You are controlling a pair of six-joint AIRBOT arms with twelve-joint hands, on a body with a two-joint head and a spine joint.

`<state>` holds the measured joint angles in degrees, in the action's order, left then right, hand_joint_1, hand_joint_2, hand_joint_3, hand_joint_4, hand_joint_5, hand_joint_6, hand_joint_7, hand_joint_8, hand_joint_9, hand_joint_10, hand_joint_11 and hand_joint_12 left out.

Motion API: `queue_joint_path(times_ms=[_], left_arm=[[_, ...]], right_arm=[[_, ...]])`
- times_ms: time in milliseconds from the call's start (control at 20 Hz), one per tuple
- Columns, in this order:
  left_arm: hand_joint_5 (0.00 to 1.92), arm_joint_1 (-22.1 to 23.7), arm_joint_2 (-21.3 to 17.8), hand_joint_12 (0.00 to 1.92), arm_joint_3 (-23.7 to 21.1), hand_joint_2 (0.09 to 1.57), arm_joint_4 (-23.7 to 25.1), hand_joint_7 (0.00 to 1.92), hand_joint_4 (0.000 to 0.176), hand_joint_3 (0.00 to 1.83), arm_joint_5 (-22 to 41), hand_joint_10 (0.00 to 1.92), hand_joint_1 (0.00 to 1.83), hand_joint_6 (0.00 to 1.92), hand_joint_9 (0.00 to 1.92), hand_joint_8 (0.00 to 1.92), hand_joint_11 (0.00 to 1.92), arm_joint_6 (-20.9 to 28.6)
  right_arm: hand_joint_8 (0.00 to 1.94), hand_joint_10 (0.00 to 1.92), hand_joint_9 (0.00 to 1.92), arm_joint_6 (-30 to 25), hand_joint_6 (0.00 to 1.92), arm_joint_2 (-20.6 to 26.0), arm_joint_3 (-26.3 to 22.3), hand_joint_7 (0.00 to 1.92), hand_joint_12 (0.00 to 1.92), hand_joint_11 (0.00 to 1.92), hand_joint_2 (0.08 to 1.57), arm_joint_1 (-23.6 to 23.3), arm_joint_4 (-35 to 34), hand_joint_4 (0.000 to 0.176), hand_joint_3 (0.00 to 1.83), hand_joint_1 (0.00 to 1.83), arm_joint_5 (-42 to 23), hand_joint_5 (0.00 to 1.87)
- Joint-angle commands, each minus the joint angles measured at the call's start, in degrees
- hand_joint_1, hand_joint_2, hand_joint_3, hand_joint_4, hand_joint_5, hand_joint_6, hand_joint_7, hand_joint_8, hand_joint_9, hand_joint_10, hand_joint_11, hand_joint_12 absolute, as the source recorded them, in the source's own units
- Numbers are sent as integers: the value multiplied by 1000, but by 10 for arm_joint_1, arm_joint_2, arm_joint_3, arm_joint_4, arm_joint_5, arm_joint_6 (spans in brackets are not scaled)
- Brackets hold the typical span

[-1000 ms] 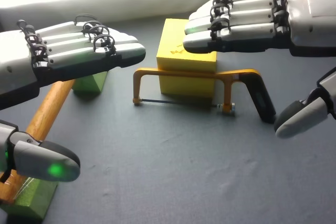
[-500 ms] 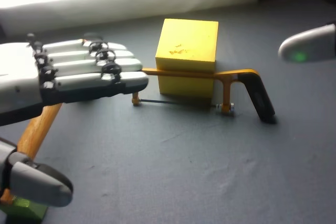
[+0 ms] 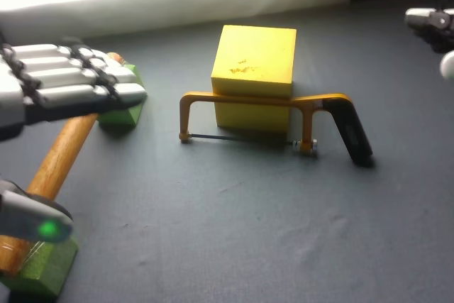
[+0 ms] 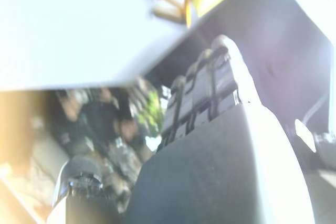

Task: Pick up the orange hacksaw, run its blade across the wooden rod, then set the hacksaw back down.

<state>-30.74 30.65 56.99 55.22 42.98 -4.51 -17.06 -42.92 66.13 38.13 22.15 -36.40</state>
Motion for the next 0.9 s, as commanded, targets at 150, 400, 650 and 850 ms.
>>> queue_joint_path(times_ms=[150,400,650,850], left_arm=[[22,11,-43,101,-18,989,29,19,3,2,4,6,79,8,17,7,5,28],[12,20,-81,85,-53,1007,60,8,5,1,-25,0,50,0,7,0,0,45],[8,48,-112,103,-94,1021,104,0,8,2,-75,0,46,0,0,0,0,83],[9,40,-151,64,-130,1021,122,5,2,0,-95,2,60,0,5,0,0,94]], right_arm=[[4,5,104,-83,4,-25,41,84,439,0,975,53,-45,0,0,226,-167,65],[1,0,76,-180,0,-62,89,41,378,0,1003,120,-45,0,5,351,-220,16],[1,1,45,-236,2,-88,114,14,336,0,1026,157,-46,0,0,578,-235,18],[2,2,77,-262,2,-107,130,52,391,0,1012,156,-74,0,2,805,-211,63]])
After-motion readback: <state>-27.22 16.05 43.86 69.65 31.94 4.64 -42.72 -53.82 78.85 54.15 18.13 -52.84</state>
